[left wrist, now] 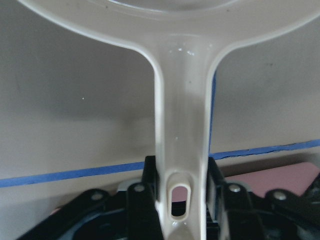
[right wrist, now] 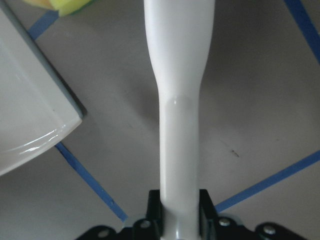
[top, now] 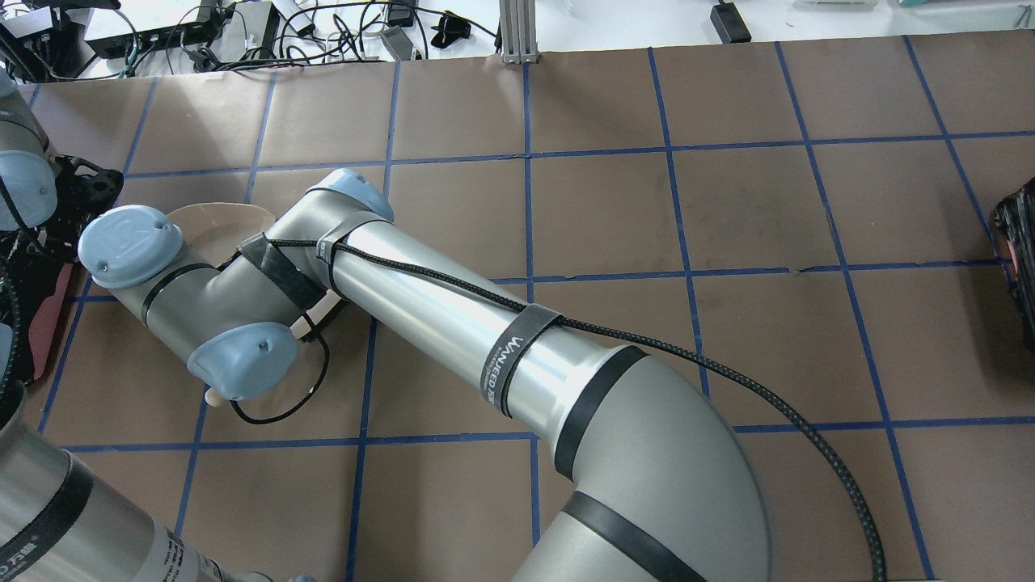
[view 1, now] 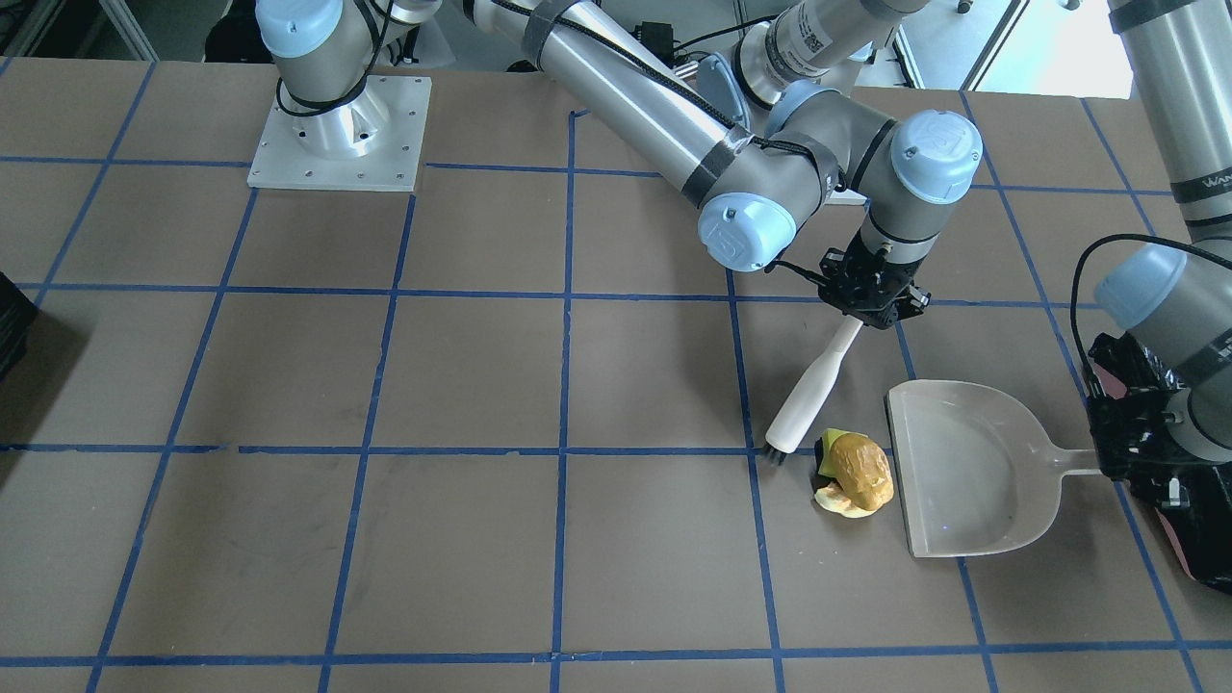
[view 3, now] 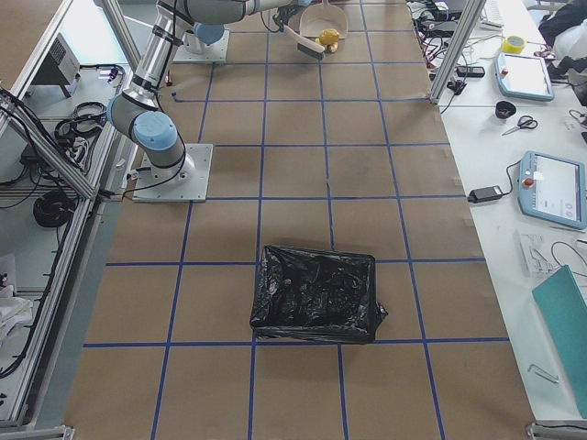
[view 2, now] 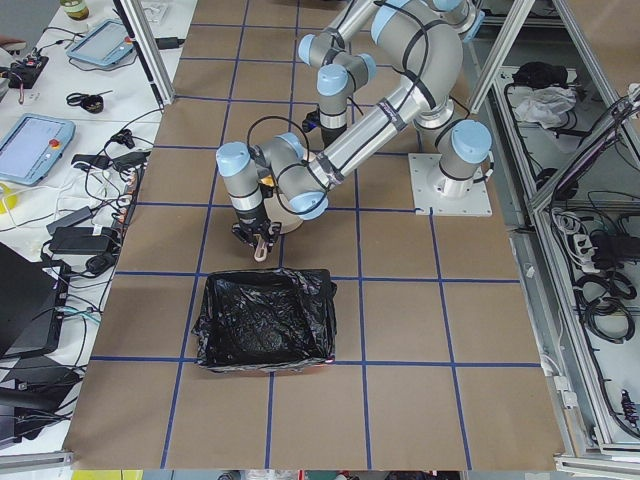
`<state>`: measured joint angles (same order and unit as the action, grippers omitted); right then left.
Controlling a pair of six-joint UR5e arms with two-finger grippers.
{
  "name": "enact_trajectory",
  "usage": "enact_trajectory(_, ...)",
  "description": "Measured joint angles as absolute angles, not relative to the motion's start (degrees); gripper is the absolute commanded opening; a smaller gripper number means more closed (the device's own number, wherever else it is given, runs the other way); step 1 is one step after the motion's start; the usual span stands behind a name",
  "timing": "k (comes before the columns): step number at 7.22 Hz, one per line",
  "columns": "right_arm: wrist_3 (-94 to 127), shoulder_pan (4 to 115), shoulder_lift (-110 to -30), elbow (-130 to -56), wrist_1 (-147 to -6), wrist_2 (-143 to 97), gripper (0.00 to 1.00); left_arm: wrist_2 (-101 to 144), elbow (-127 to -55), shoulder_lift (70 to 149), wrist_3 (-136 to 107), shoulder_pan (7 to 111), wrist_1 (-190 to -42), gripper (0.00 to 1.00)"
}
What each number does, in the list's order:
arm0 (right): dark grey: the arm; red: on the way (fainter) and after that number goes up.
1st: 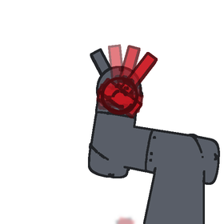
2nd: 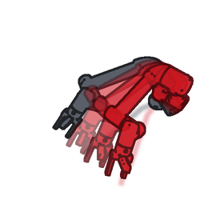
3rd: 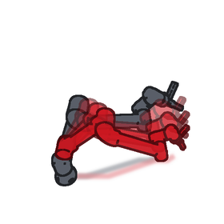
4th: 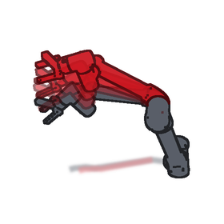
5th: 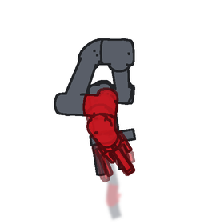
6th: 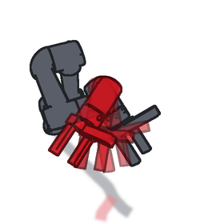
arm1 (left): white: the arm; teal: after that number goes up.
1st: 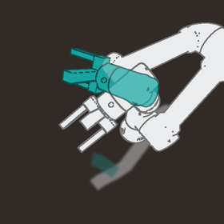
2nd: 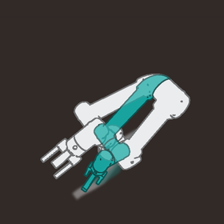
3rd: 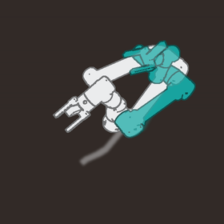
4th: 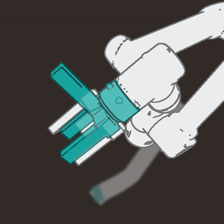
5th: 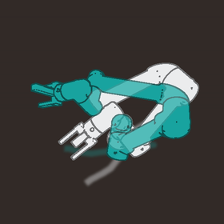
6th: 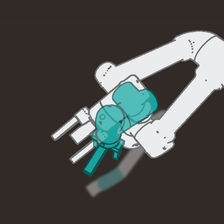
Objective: Sweep and dump trash in nearest bin
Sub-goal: 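Sweep the bread toy and sponge into the dustpan with the right gripper's brush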
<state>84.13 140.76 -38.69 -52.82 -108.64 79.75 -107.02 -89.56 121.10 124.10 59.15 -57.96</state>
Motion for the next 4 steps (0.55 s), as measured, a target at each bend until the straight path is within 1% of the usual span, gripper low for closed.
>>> enact_trajectory(4,67.7,140.5,-36.7,-51.1,-108.4,77.4,0.00,-107.1,-89.6,121.1,124.1,59.2,-57.9,0.00)
